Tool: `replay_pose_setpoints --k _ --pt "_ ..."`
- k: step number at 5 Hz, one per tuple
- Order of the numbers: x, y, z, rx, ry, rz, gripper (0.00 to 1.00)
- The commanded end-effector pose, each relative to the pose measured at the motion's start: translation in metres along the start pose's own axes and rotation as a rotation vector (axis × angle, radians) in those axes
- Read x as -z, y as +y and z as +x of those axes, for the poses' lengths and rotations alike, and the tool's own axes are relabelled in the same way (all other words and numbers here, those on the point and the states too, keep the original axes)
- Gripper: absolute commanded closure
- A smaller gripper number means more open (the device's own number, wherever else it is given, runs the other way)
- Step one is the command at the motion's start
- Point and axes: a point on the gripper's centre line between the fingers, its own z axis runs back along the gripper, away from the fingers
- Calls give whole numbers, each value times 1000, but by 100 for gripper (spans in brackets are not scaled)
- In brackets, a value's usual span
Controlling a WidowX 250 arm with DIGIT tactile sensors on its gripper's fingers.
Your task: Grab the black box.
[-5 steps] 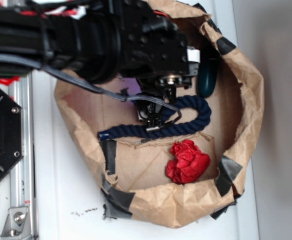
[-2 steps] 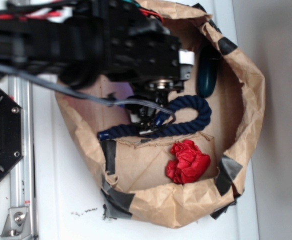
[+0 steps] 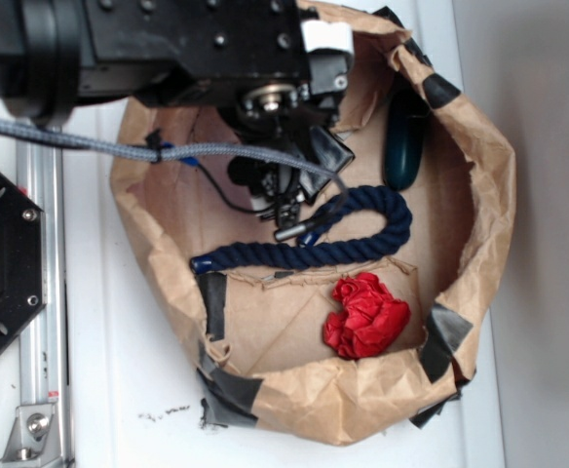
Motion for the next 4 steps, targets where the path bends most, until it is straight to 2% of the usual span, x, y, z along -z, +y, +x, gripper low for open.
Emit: replay_pose_setpoints --k 1,3,4 --pt "37 -6 36 0 31 -28 0" --pt "50 -9 37 -31 83 -34 0" --pt "55 -7 36 -67 111 -56 0"
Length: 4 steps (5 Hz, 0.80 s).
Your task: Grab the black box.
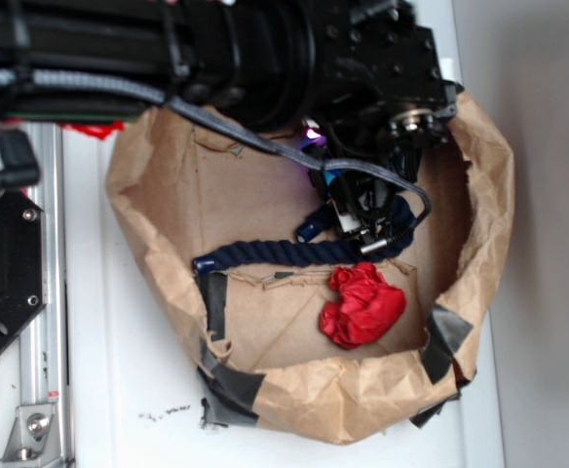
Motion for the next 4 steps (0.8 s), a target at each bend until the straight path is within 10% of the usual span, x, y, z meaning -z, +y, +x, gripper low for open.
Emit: replay_pose_setpoints --k 1,2,4 --pt "6 19 0 -63 51 -33 0" --pt "3 22 -3 -89 40 -29 100" --pt "-14 31 -9 -9 9 -21 100"
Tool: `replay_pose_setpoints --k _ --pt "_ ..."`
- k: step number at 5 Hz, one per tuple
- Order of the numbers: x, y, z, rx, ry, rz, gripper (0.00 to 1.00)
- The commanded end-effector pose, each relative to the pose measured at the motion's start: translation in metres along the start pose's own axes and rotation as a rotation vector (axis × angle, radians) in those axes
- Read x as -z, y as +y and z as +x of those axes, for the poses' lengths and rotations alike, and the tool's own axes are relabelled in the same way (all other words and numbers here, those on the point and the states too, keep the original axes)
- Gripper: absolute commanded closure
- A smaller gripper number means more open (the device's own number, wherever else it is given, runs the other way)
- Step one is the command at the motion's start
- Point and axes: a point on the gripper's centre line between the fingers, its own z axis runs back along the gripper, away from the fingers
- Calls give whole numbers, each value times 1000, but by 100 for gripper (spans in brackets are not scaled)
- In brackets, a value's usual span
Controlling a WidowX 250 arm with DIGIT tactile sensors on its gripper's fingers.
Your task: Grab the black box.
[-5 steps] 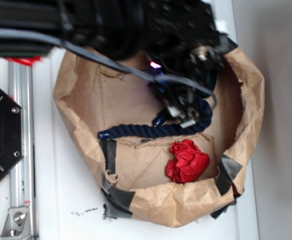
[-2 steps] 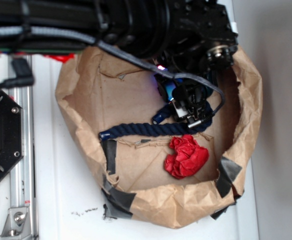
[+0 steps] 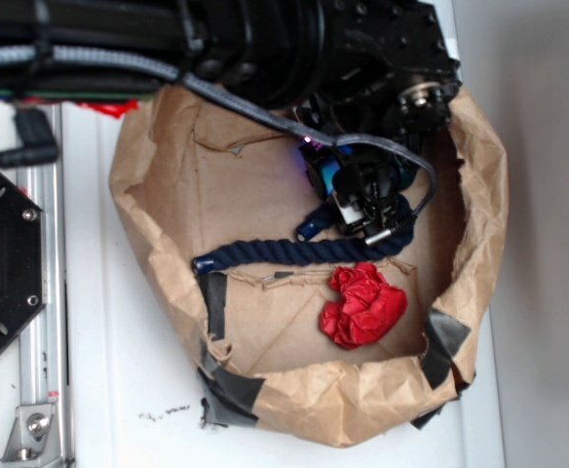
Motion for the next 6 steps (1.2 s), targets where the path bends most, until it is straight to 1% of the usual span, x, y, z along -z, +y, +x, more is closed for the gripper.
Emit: replay_pose_setpoints --k 1,2,3,4,5,6 --pt "-50 32 -14 150 -69 69 100" --pt "-98 30 -38 342 -172 72 100" --pt "-146 18 -50 455 -235 58 100" --pt "-162 3 -52 535 -207 77 100" --pt "-159 -2 -51 596 -168 85 100" --pt "-153 -11 -47 621 -69 132 100"
